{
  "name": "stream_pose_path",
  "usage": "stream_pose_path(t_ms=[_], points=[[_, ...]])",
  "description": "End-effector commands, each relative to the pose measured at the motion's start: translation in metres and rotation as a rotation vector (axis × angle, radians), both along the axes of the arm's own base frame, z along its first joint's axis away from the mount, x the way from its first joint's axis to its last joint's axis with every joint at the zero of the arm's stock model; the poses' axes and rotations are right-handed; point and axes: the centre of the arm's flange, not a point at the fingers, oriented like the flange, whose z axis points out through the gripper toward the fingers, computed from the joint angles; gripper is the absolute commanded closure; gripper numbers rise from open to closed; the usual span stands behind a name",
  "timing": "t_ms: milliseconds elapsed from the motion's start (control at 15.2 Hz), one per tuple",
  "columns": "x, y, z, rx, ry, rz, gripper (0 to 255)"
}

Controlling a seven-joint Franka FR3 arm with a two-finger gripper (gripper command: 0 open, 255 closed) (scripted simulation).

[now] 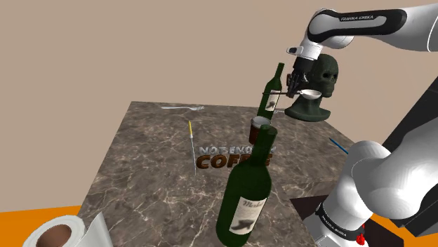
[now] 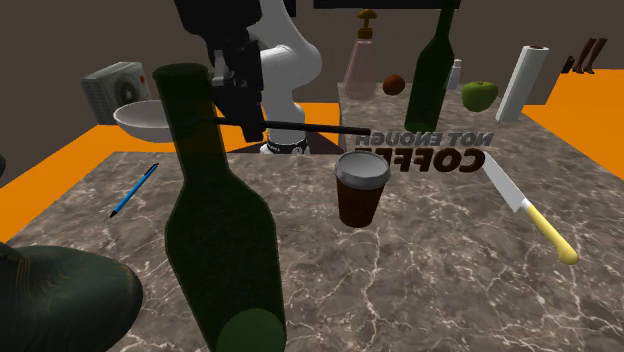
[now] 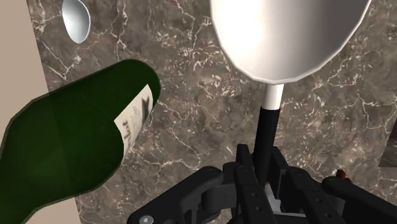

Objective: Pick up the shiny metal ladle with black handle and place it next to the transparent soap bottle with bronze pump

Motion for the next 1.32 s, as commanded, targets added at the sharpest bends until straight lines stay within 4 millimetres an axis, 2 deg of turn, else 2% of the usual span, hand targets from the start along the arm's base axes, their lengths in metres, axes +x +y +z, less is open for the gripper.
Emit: stream_pose_path(t_ms=[0,1254], points=[[0.000,0.000,0.010,0.000,0.000,0.000,255],[0.000,0.000,0.111,0.000,0.000,0.000,255]])
